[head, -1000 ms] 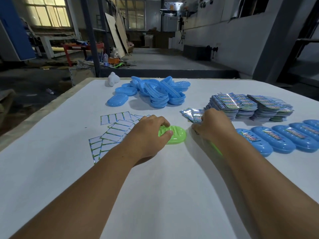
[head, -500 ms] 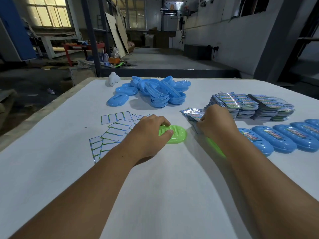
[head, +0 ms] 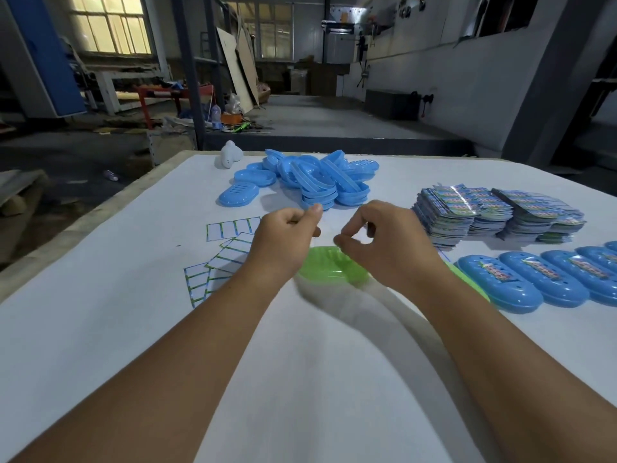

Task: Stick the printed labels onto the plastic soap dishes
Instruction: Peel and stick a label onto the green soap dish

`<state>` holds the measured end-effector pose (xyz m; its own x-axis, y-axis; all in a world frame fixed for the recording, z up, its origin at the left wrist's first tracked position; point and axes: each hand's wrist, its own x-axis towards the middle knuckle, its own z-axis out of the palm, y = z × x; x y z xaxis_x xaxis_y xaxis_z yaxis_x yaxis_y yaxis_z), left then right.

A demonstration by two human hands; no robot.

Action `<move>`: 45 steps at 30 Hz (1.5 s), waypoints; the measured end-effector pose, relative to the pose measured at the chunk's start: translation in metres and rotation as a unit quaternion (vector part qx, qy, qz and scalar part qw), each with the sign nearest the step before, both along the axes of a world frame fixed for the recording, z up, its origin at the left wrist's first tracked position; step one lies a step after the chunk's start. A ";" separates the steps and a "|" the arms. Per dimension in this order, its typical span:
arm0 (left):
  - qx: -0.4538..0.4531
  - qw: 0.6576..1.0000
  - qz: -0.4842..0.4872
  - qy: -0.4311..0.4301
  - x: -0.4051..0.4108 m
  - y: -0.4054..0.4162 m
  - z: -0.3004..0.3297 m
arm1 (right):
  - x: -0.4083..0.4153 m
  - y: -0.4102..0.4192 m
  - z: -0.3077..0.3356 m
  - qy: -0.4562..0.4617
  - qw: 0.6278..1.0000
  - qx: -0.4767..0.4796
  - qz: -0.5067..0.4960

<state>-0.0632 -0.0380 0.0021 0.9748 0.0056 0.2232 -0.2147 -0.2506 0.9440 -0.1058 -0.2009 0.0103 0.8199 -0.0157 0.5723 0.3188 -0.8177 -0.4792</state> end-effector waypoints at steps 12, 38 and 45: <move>-0.047 0.999 0.000 0.008 0.001 0.003 0.001 | 0.002 0.011 -0.002 -0.005 0.995 0.094 -0.012; -0.104 0.990 -0.093 0.003 -0.011 0.001 0.009 | 0.002 0.003 0.009 0.174 0.909 0.365 0.105; -0.110 0.993 -0.032 -0.013 -0.007 0.001 0.010 | 0.005 0.001 0.005 0.172 0.912 0.359 0.101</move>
